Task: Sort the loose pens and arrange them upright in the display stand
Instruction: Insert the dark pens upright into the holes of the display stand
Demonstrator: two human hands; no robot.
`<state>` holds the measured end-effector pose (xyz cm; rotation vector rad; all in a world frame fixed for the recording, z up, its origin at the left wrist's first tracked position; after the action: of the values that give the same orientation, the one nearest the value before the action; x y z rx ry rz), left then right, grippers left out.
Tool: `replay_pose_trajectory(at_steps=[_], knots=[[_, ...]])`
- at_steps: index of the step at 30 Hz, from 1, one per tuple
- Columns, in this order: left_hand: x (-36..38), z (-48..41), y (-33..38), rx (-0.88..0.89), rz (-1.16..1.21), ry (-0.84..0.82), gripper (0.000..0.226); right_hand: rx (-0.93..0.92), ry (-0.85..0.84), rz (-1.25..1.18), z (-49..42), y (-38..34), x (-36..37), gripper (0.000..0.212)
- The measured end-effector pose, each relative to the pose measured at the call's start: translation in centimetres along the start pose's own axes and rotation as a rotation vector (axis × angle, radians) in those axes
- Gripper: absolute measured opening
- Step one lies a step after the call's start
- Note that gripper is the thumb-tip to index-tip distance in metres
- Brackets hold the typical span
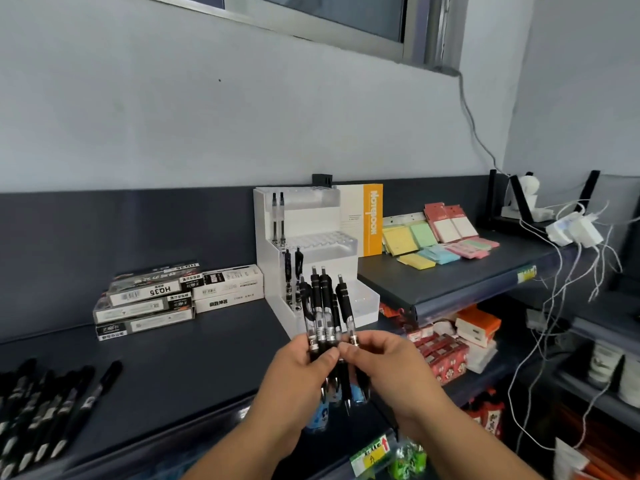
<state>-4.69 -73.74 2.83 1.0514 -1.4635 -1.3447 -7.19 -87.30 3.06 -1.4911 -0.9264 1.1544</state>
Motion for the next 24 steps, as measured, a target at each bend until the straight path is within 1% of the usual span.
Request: replay_pose_trajectory(at_steps=[9,15,16,18,20,22,24], knots=[[-2.7,-6.6,2.0,0.046,0.043,0.034,0.017,-0.018,-0.109,0.007,-6.9,-3.1,2.0,0.01],[-3.5,-10.1,1.3,-0.07,0.28,0.101,0.017,-0.02,-0.109,-0.022,-10.7,-3.3,3.5,0.011],[-3.8,-10.4,1.3,-0.07,0.301,0.116,0.016,-0.026,-0.096,-0.003,-11.1,-3.5,3.4,0.011],[-4.5,-10.9,1.5,-0.047,0.339,0.158,0.014,-0.052,-0.005,0.088,-12.2,-3.8,2.5,0.012],[-5.2,-11.0,1.9,-0.003,0.336,0.196,0.012,-0.076,0.092,0.143,-13.3,-4.2,1.4,0.007],[-5.7,-11.1,2.3,0.045,0.31,0.223,0.012,-0.11,0.133,0.182,-14.5,-4.3,1.0,0.005],[-5.9,-11.2,2.6,0.079,0.305,0.242,0.011,-0.146,0.148,0.249,-15.7,-3.9,1.2,0.017]])
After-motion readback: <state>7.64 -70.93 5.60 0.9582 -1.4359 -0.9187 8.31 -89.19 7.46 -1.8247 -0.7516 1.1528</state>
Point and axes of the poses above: each hand's wrist, its own z-axis away from the middle knuckle, its own x-axis out of the palm, y = z × x, the point moved 2 cm from there along -z, towards the middle knuckle, and after that the axes turned 9 degrees about z, right-handed, at the moved point
